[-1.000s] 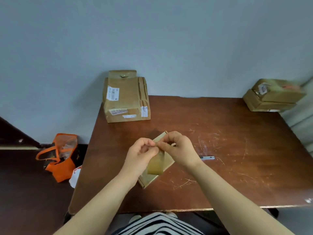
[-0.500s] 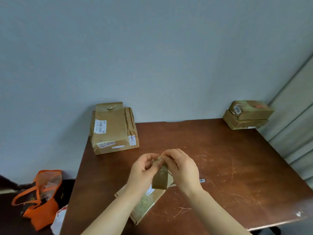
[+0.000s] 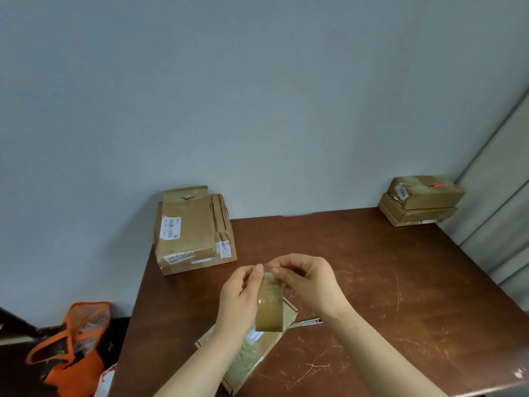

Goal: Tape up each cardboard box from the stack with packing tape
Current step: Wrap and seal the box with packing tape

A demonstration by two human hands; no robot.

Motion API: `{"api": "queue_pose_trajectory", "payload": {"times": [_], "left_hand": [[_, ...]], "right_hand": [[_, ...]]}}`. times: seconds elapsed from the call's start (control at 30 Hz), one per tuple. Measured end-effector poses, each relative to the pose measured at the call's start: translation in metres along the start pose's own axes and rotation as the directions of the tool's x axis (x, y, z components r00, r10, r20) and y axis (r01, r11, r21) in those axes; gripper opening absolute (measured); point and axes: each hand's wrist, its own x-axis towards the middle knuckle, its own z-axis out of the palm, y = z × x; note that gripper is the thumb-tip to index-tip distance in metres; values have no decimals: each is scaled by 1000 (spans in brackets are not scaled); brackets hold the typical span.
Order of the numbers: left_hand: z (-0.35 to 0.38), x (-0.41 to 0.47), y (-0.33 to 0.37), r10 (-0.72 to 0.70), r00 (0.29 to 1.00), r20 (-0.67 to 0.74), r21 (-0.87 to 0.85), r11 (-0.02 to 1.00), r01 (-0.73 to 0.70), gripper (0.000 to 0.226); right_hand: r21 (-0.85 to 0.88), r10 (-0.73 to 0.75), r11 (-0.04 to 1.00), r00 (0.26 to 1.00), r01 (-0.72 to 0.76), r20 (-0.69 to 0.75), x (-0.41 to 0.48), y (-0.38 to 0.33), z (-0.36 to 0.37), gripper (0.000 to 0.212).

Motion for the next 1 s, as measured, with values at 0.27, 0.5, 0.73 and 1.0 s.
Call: {"api": "queue_pose_trajectory", "payload": {"times": [0.27, 0.5, 0.73, 1.0], "left_hand": [[2, 1, 0, 15, 1000, 26, -1, 1000, -15, 23], [3, 0, 2, -52, 994, 91, -152, 986, 66, 15], [1, 7, 5, 15, 972, 233, -88, 996, 6, 27], [12, 13, -4, -54, 981, 186, -31, 998, 61, 11]], "right_hand": [[-110, 13, 994, 995, -24, -99, 0, 4, 0, 10], [-447, -205, 884, 972, 135, -112, -2, 8, 1, 6], [-460, -138, 881, 990, 110, -28, -1, 14, -3, 11], [-220, -13, 975, 995, -9, -99, 1, 26, -12, 6]]}}
